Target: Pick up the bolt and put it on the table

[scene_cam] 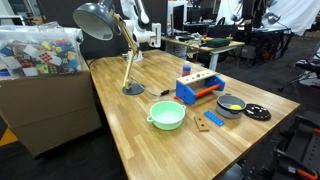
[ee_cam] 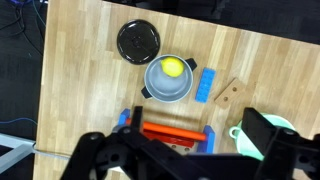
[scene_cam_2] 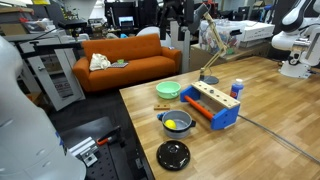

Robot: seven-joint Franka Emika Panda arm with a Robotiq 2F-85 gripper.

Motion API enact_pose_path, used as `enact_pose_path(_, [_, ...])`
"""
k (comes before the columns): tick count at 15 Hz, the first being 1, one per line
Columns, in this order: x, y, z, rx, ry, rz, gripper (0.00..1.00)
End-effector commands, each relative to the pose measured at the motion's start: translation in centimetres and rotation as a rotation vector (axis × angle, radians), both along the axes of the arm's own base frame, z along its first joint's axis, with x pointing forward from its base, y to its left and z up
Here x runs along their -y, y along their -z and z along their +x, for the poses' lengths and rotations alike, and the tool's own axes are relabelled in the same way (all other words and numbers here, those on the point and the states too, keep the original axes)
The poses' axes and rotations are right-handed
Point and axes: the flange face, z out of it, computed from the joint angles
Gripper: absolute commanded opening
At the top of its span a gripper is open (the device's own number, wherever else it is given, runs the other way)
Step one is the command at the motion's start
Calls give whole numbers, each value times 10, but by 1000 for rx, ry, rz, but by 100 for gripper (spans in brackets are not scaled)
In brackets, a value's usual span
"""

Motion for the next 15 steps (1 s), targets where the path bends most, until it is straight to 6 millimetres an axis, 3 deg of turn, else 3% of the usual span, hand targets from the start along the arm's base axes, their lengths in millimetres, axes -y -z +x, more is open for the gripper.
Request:
enact_pose_path(1, [0,0,5,16,17,-14,100])
enact_pose_path(6, [-10,3,38,83,157,14,100])
enact_pose_path(9, [-18,17,58,82,191,14,100])
enact_pose_path(10, [-15,13,45,90,164,2,100])
enact_pose_path(15, [-18,20,57,83,175,1,100])
